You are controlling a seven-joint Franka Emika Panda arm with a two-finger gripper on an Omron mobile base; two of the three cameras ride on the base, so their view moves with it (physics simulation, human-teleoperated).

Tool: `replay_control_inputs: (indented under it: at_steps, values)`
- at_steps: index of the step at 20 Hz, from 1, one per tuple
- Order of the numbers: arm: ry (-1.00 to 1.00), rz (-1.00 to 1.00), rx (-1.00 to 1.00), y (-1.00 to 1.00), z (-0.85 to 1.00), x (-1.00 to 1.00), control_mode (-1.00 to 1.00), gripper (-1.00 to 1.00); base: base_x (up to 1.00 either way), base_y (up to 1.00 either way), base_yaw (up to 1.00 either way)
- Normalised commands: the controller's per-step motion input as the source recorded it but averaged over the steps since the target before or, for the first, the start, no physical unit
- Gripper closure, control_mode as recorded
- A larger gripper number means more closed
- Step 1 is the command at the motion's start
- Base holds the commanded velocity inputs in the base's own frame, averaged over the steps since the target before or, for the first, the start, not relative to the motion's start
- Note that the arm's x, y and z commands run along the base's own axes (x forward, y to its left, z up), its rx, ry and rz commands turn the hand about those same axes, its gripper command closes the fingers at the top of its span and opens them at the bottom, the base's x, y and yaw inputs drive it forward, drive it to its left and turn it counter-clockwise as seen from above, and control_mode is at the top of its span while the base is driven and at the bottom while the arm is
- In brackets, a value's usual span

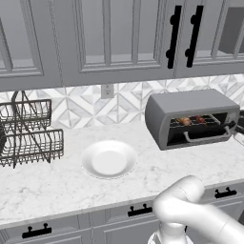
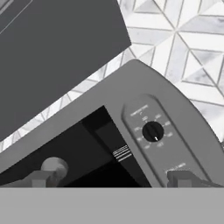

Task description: Pick up the kebab skewer and baguette bread, and place them inside the toaster oven. Close the toaster oven door and start by setting the timer.

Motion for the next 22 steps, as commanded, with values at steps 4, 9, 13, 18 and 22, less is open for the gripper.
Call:
replay_control_inputs:
  at_steps: [4, 9, 13, 18, 22]
  values:
    - [-0.05, 0.00, 0.04, 0.32, 0.08, 0.61, -1.00, -1.00, 0.00, 0.00, 0.00]
    - [-0.06, -0.03, 0.00, 0.31, 0.02, 0.44, -1.00, -1.00, 0.00, 0.00, 0.00]
    - [-0.03, -0.16, 0.00, 0.35, 0.02, 0.12, -1.00, -1.00, 0.00, 0.00, 0.00]
    - [-0.01, -0.28, 0.00, 0.43, 0.05, 0.04, -1.00, -1.00, 0.00, 0.00, 0.00]
    - [0.00, -0.33, 0.00, 0.53, 0.19, 0.21, -1.00, -1.00, 0.00, 0.00, 0.00]
